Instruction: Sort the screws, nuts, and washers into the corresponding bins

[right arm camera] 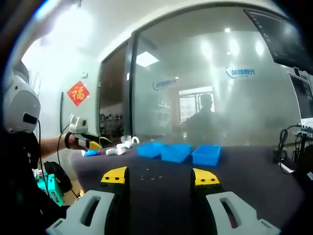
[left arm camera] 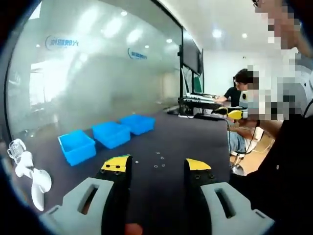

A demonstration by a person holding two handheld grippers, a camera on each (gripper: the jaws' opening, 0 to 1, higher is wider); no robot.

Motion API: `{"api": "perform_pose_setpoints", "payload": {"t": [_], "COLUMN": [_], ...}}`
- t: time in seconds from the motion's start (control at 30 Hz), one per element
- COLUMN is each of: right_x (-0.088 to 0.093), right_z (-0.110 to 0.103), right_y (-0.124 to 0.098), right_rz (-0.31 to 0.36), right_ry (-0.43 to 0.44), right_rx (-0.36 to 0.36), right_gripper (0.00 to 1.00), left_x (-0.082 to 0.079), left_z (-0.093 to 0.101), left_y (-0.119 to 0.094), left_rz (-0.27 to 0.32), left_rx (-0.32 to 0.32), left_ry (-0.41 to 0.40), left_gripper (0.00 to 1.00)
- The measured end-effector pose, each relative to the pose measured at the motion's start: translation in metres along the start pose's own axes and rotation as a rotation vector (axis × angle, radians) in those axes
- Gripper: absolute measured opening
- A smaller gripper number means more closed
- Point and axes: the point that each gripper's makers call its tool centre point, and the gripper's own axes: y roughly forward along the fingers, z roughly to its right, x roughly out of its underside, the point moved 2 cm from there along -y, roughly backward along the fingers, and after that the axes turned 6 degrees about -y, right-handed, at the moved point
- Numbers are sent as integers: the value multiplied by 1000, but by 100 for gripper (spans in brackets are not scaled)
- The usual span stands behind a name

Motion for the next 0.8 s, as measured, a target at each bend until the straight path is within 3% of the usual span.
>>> {"api": "perform_pose_setpoints", "payload": {"t": [0.43, 0.8], "right_x": [4, 7], "right_z": [0, 6], "right_y": [3, -3], "right_rz": [15, 16], "right_ry": [31, 36], "right_rx": [2, 18], "right_gripper": [45, 45], "left_x": [0, 20], "left_z": [-10, -27], "left_y": [60, 98], "left_rz": [-147, -328], "left_rx": [72, 67], "left_ry": [10, -16], "left_gripper": [42, 42]}}
